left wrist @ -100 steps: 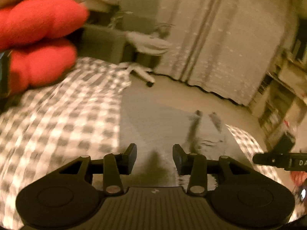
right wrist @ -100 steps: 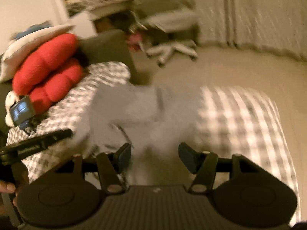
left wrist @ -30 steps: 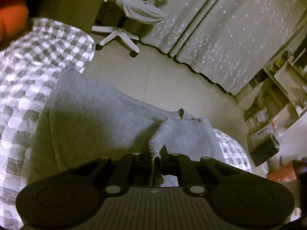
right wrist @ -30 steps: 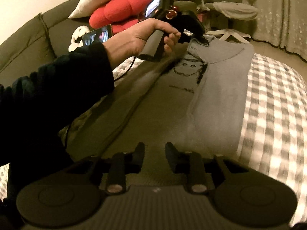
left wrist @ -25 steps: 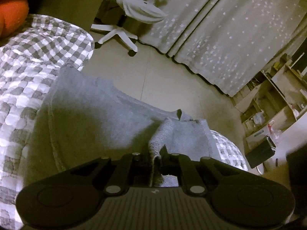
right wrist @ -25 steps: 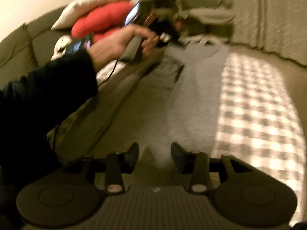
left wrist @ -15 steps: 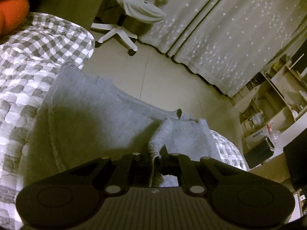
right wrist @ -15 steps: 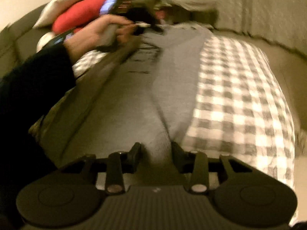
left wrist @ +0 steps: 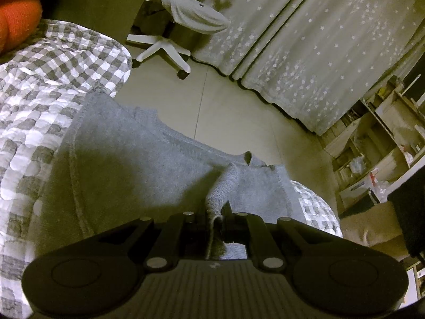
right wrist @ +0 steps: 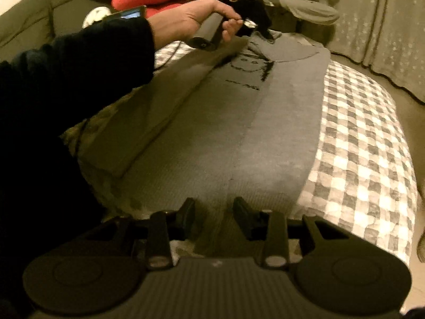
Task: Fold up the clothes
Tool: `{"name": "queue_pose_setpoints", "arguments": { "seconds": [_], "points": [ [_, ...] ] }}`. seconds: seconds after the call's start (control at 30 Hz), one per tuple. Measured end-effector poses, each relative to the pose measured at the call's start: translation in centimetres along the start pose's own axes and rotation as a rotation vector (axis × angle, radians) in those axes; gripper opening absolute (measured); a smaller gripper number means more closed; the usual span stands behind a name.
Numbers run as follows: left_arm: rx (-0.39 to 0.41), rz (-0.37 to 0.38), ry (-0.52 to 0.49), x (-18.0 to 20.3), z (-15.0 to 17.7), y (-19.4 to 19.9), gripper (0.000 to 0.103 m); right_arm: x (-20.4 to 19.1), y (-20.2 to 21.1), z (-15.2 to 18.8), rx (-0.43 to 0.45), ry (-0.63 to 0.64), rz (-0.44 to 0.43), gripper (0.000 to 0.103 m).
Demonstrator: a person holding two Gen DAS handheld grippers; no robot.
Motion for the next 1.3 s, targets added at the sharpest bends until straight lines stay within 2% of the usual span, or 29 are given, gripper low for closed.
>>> {"name": "queue_pose_setpoints", "arguments": {
  "seconds": [0.1,0.13,0.27,0.43,0.6,0.7,0.8,0.97,1.07,1.13,1.2,1.3],
  "points": [
    [0.005,0.006,0.006,0.0,-0.1,0.1,0.006,0.0,-0.2,0.0,0.010,0.015,0.054,0.010],
    [0.006,0.009,0.012,0.0,-0.1,0.2,0.006,0.0,-0.1,-0.1,0.020,0.017,0.064,0.010],
    [0.020,0.026,0.021,0.1,-0.3,0.8,0.005,-0.3,0.8,-0.4,0.078,0.016,0.083,0.009],
    [0.021,0.046,0.055,-0.3,-0.5,0.8,0.005,-0.1,-0.6,0.1,0.056,-0.002,0.067,0.009],
    [0.014,0.066,0.081,-0.5,-0.7,1.1,0.005,0.1,-0.2,0.1,0.078,-0.033,0.051,0.009],
    [0.040,0.107,0.087,0.1,-1.3,2.2,0.005,0.1,0.1,0.0,0.094,-0.035,0.046,0.009],
    [0.060,0.107,0.073,0.4,-1.5,2.6,0.005,0.3,-0.5,0.3,0.080,-0.042,0.048,0.009],
    [0.067,0.118,0.105,-0.4,-1.7,2.7,0.005,0.2,-0.2,0.2,0.098,-0.043,0.053,0.009],
    [0.078,0.047,0.084,-1.0,-1.8,2.3,0.005,0.3,-0.5,0.4,0.091,-0.046,0.053,0.009],
    [0.047,-0.007,0.067,-1.5,-1.4,1.3,0.005,0.4,-0.6,0.3,0.090,-0.048,0.054,0.009],
    [0.006,-0.028,0.078,-2.1,-0.9,0.3,0.005,0.4,-0.5,0.2,0.089,-0.052,0.055,0.010],
    [0.045,-0.020,0.078,-2.0,-1.3,0.9,0.010,0.5,-0.3,0.2,0.093,-0.068,0.052,0.010]
  ]
}}
Point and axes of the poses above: each gripper's, at about its wrist camera, not at the fingertips, and y roughly against the way its jaws point, x to its right, z to its underside, the point moved 5 cm from there along -y, roughly the way its jaws point, and after that the axes turned 14 degrees about -z, right-handed, at the moved point
